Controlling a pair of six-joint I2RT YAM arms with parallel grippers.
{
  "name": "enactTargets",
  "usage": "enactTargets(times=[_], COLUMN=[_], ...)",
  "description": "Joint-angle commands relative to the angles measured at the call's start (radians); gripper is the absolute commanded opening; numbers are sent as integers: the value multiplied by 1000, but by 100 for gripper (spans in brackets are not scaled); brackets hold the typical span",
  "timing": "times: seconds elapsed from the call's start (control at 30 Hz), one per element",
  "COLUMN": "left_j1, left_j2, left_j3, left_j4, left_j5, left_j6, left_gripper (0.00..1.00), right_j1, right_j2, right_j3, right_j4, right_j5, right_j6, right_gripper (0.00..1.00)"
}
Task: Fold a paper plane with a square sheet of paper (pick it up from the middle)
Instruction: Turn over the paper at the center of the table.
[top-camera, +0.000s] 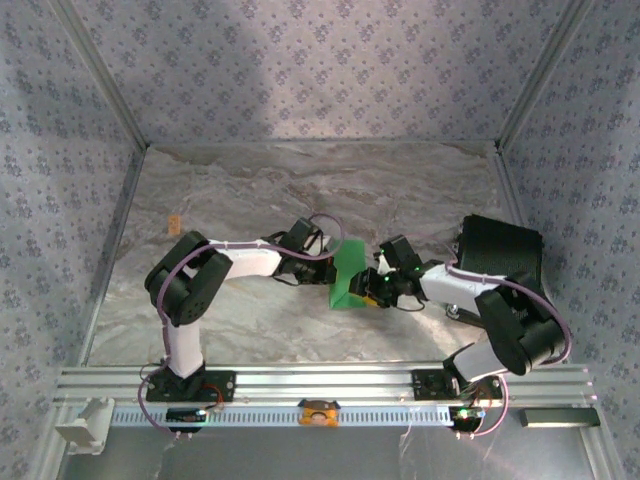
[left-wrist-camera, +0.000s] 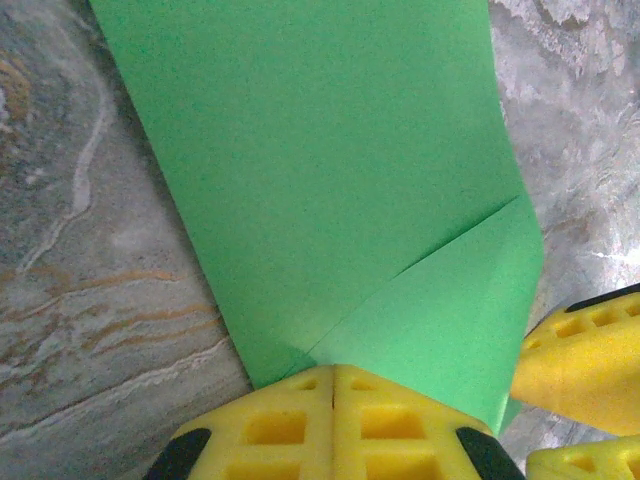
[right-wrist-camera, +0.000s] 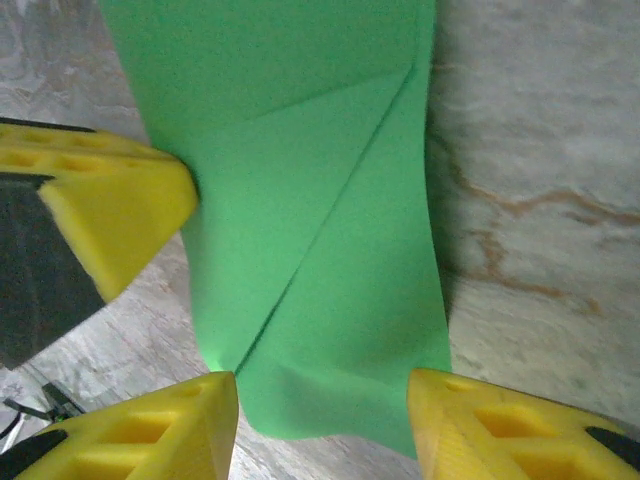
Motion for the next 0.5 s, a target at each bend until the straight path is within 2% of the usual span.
enactTargets(times=[0.0, 0.2, 0.47], left_j1=[-12, -12, -14], left_j2=[-3, 1, -3], left_j3=[-27, -30, -34], left_j4=[-60, -54, -52], left_j5=[-15, -15, -17], left_j6=[-7, -10, -14], left_gripper=[3, 2, 2], right_j1=[5, -20, -78], right_j2=[40, 55, 97], right_j3=[14, 65, 102], right_j4=[72, 102, 113], right_j5=[-8, -16, -57], right_j6=[37, 24, -31], right_gripper=[53, 58, 59])
